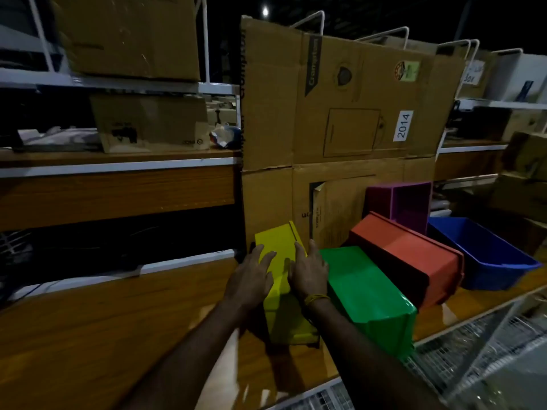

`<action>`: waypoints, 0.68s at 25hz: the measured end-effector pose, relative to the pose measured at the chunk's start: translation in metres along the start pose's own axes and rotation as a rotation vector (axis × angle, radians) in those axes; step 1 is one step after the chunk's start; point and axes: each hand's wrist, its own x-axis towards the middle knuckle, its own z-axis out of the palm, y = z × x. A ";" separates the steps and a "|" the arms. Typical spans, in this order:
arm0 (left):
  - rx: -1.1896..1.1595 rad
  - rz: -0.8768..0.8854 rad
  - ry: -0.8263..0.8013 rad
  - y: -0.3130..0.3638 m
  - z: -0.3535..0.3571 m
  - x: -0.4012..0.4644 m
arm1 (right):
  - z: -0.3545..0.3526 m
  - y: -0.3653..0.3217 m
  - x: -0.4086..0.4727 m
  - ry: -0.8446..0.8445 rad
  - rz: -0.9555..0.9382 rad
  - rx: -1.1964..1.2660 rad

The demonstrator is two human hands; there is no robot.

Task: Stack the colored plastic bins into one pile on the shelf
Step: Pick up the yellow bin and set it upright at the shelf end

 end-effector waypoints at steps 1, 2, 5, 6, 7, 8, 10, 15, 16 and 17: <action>-0.010 -0.028 -0.048 0.002 0.004 0.002 | 0.002 0.003 0.005 -0.016 0.039 -0.016; -0.031 -0.050 -0.059 0.003 0.009 0.004 | 0.005 0.006 0.010 -0.008 0.073 -0.004; -0.019 -0.078 -0.131 0.006 0.024 0.005 | 0.018 0.014 0.020 -0.018 0.128 0.044; -0.020 -0.068 -0.133 0.006 0.028 0.005 | 0.020 0.015 0.021 -0.020 0.139 0.058; -0.029 -0.062 -0.130 0.005 0.029 0.006 | 0.019 0.015 0.022 -0.017 0.150 0.061; -0.039 -0.052 -0.133 0.004 0.030 0.007 | 0.018 0.016 0.023 -0.027 0.165 0.073; -0.058 -0.037 -0.131 -0.001 0.033 0.009 | 0.017 0.017 0.023 -0.036 0.184 0.080; -0.047 -0.057 -0.125 -0.014 0.030 0.011 | 0.013 0.009 0.007 -0.034 0.148 0.105; -0.040 -0.063 -0.120 -0.017 0.028 0.010 | 0.013 0.004 0.003 -0.034 0.138 0.127; -0.039 -0.062 -0.115 -0.021 0.024 0.008 | 0.012 -0.001 -0.002 -0.036 0.126 0.141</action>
